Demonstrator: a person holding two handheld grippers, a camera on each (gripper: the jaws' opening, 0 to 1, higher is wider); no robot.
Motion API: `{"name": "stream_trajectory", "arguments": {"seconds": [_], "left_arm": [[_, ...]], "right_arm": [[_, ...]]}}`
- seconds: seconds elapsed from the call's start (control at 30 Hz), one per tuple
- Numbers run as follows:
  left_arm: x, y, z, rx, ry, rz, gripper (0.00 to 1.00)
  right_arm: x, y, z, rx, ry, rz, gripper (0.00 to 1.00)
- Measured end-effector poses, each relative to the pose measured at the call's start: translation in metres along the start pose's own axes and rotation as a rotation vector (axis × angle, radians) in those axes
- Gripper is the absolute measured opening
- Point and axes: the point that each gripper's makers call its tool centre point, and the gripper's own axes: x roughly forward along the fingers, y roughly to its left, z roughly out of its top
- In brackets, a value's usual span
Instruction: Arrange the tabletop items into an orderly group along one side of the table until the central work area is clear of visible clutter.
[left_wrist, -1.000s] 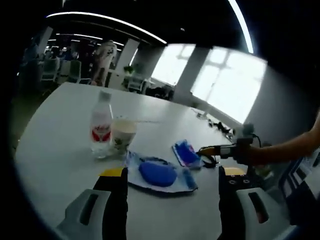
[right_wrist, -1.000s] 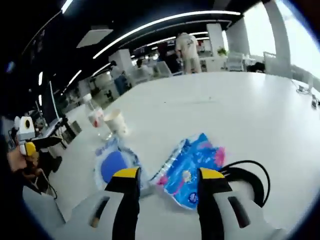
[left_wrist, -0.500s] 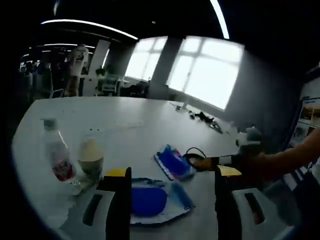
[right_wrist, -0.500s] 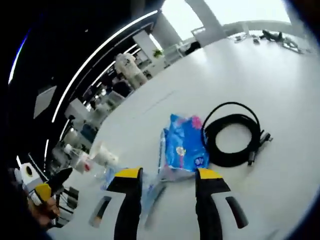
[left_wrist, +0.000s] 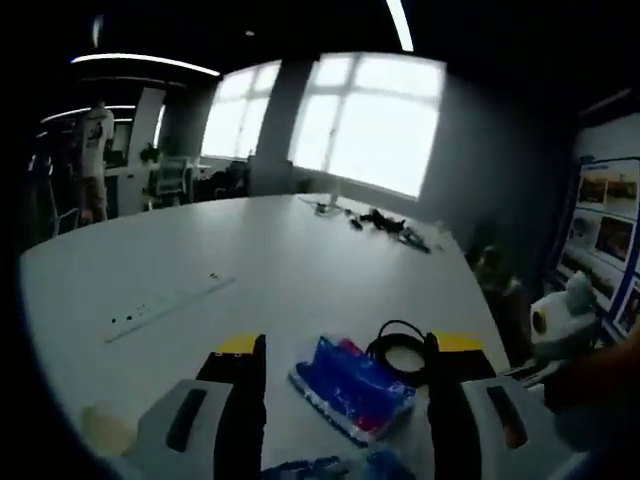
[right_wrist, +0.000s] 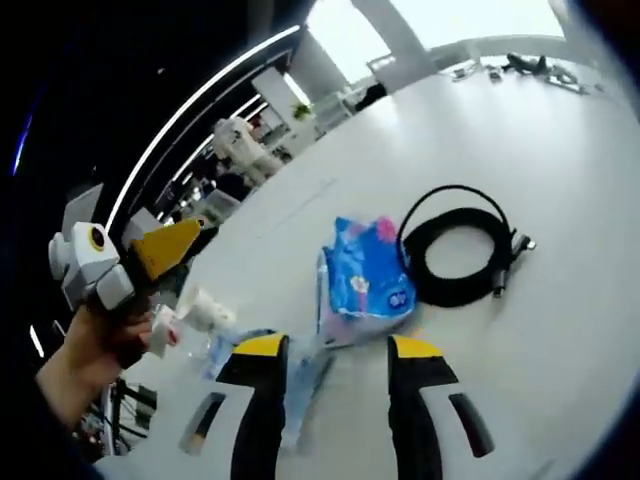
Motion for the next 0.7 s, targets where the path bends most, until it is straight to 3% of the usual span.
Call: {"name": "stream_trajectory", "arguments": {"seconds": [0.07,0.1,0.17,0.27,0.37,0.57,0.7], "left_arm": [[0.008,0.011,-0.006,0.024,0.030,0.021,0.58],[0.012,0.025,-0.015,0.072,0.082,0.079,0.55],[0.026,0.040,-0.021,0.106,0.083,0.108,0.53],[0.043,0.043,-0.024,0.060,0.057,0.068,0.53],[0.059,0.051,-0.037,0.078,0.091,0.036,0.48],[0.086,0.058,-0.053,0.092,0.117,-0.027,0.48],[0.098,0.049,-0.068,0.117,0.160,-0.099,0.48]], "right_arm": [[0.003,0.001,0.000,0.003,-0.013,-0.012,0.37],[0.007,0.003,-0.001,-0.010,-0.018,-0.015,0.37],[0.015,0.004,-0.005,-0.061,-0.011,-0.032,0.37],[0.019,0.005,-0.006,-0.020,-0.029,-0.058,0.37],[0.018,-0.009,-0.006,-0.038,-0.063,-0.169,0.37],[0.024,-0.007,-0.013,-0.008,-0.064,-0.198,0.37],[0.033,-0.008,-0.013,0.102,-0.093,-0.222,0.36]]}}
